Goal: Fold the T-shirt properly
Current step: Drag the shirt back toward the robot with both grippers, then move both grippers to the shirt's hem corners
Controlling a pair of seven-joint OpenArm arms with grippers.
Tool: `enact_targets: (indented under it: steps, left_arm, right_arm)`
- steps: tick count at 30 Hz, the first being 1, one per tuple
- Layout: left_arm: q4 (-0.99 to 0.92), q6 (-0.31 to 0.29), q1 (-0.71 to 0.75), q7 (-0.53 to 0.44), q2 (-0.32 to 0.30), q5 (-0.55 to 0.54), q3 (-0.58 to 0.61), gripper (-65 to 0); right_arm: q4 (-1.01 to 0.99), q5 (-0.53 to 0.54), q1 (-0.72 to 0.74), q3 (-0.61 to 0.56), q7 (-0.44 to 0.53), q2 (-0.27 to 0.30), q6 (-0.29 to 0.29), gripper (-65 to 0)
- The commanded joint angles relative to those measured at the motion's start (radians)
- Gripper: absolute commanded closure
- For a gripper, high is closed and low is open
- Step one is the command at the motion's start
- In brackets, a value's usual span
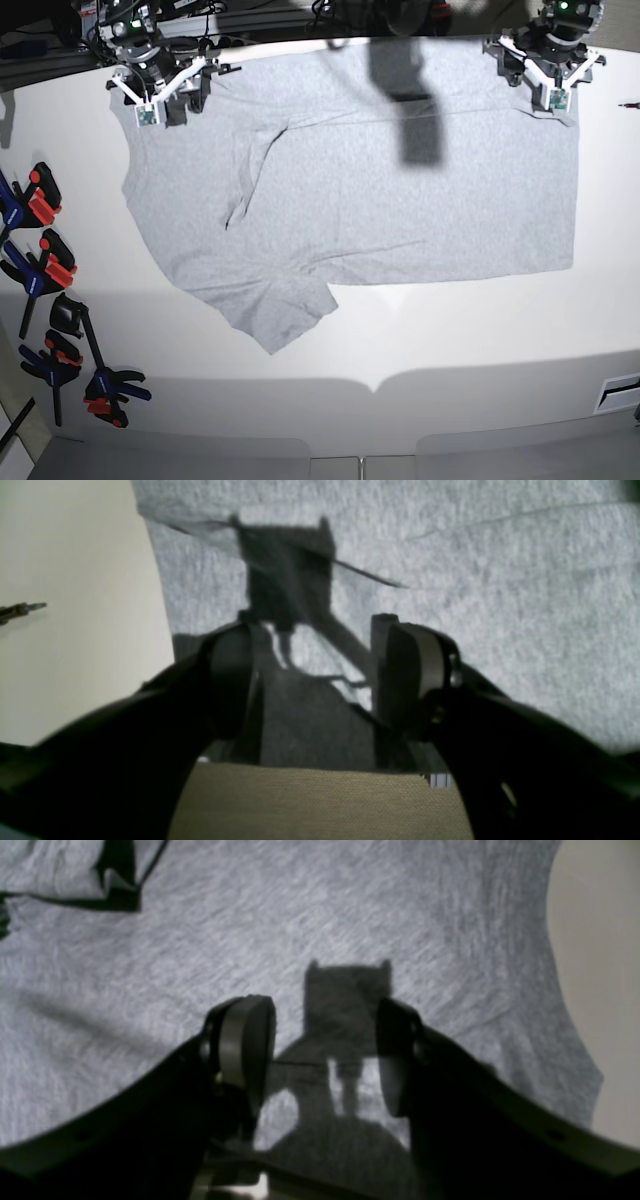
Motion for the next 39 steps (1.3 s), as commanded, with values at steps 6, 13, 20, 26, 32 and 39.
enact_targets:
  steps: [6, 13, 20, 26, 32, 39]
  left_arm:
    - [0.019, 0.0, -0.008, -0.013, -0.007, 0.003, -0.005, -38.2]
    - [0.019, 0.0, -0.129, -0.039, -0.007, 0.079, -0.005, -38.2]
    - [0.01, -0.087, -0.377, 0.123, -0.074, 0.06, -0.005, -38.2]
    - [-0.189, -0.109, -0.62, 0.094, -0.166, -0.13, -0.005, -38.2]
    - [-0.587, -0.247, -0.916, 0.093, -0.181, -0.27, -0.005, -38.2]
    - [-1.108, -0.296, -1.226, -0.055, -0.18, -0.233, -0.005, -38.2]
  right_arm:
    - [0.086, -0.079, -0.032, -0.002, -0.065, 0.003, -0.008, -32.5]
    - [0.207, -0.079, 0.013, -0.002, -0.018, 0.003, -0.008, -32.5]
    - [0.245, -0.082, 0.123, -0.002, -0.055, 0.003, 0.002, -32.5]
    - [0.245, -0.078, 0.209, -0.002, -0.165, 0.003, 0.031, -32.5]
    - [0.245, -0.05, 0.257, -0.002, -0.178, 0.002, 0.054, -32.5]
    - [0.245, -0.014, 0.286, -0.003, -0.183, 0.0, 0.061, -32.5]
